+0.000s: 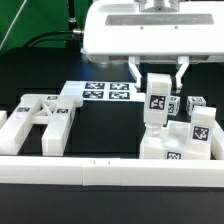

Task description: Assemble chair

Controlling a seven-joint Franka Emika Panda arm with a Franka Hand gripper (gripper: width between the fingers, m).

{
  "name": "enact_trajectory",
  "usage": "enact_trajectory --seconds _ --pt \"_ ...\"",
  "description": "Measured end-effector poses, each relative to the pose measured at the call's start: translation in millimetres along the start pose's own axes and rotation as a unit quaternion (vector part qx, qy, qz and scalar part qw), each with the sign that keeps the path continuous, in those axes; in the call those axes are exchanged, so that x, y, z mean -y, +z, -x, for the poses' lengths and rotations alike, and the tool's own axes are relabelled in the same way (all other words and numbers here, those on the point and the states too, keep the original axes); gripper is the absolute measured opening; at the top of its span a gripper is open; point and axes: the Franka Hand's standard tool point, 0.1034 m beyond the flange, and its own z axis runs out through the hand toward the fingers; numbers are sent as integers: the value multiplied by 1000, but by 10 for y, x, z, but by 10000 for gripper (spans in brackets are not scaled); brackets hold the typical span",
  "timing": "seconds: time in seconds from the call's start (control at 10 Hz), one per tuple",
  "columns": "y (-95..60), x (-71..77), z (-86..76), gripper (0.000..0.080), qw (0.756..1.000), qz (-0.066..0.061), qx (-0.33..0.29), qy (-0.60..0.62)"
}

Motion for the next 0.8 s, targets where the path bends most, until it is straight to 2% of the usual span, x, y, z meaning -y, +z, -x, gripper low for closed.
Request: enact_trajectory --seconds 0.3,0.5,0.8 --pt "5 -8 5 287 1000 1 0 -4" --pt "19 13 172 287 1000 1 10 -3" --pt "49 -28 225 288 1000 3 16 -11"
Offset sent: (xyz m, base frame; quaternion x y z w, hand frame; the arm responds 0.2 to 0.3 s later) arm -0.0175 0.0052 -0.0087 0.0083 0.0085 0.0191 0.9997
